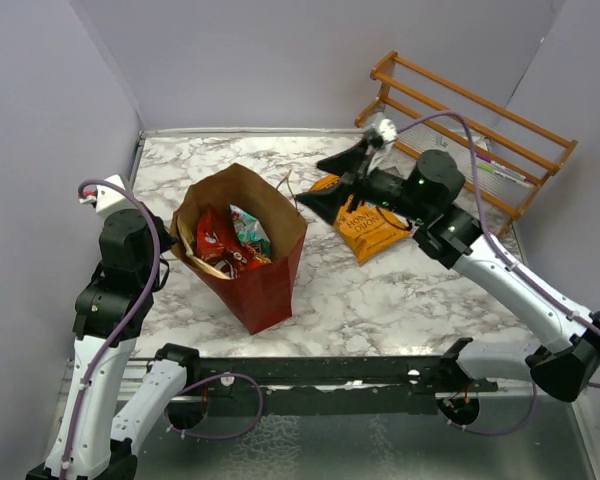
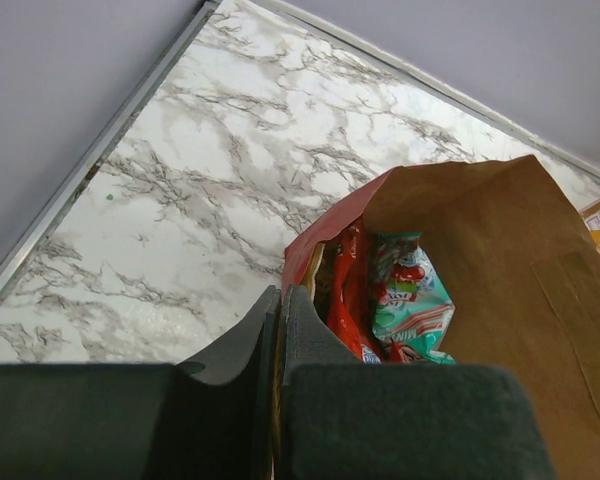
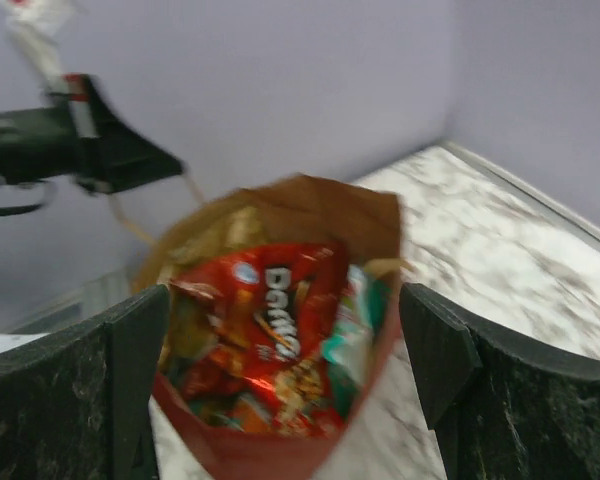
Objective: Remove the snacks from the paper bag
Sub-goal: Place the snack at the center of the board, then take out the snack from the paper bag.
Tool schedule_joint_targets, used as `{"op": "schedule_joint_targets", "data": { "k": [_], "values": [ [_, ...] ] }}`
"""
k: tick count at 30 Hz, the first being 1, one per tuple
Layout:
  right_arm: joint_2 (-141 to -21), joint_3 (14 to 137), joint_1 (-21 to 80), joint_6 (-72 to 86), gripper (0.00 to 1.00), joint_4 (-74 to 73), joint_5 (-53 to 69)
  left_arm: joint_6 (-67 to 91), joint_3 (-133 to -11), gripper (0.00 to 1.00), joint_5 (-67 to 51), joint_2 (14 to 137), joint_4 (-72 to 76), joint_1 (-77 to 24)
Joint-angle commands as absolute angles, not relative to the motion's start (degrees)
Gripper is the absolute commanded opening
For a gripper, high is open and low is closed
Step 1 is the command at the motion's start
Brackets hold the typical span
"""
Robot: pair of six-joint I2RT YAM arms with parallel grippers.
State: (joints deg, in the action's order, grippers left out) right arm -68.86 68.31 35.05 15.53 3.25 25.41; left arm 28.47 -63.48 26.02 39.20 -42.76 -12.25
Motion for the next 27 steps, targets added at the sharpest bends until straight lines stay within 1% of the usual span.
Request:
{"op": "schedule_joint_targets", "data": {
  "k": [1,3,4,6,7,10,13,14,16,24,27],
  "values": [
    [-75.0,78.6,50.9,8.1,0.97,-1.7,19.0,29.5,-64.7,0.00,24.8,37.9,-39.7,-12.3],
    [-80.0,83.5,56.0,9.1,0.95,-4.9,14.3,29.9,-64.6,0.00,24.7,37.4,-39.6,-12.3],
    [-88.7,91.3,59.2,12.6,0.86,-11.4,9.5,30.1,-64.6,0.00,24.2,36.4,-39.5,-12.4],
    [-94.3,97.2,61.0,13.8,0.82,-15.8,7.8,30.0,-64.2,0.00,23.2,35.7,-39.0,-12.6],
    [-96.9,99.8,62.1,14.2,0.81,-17.8,6.9,29.9,-64.1,0.00,22.5,35.3,-38.6,-12.6],
    [-102.8,106.3,63.8,14.9,0.80,-22.0,4.4,29.3,-63.2,0.00,19.3,33.4,-35.9,-12.9],
    [-107.0,110.4,64.2,16.9,0.74,-25.1,2.6,28.8,-62.2,0.00,17.0,31.7,-33.0,-13.2],
    [-107.9,111.0,64.2,17.2,0.71,-25.6,2.2,28.8,-62.0,0.00,16.8,31.4,-32.7,-13.3],
    [-109.4,112.4,64.3,17.1,0.68,-26.4,2.5,28.7,-62.1,0.00,16.8,31.5,-32.7,-13.4],
    [-111.3,114.0,64.8,17.0,0.67,-27.1,4.1,28.6,-61.8,0.00,16.4,31.6,-32.2,-13.5],
    [-114.1,117.7,65.3,16.6,0.67,-29.7,4.4,28.7,-61.7,0.00,16.1,31.6,-32.2,-13.5]
  ]
}}
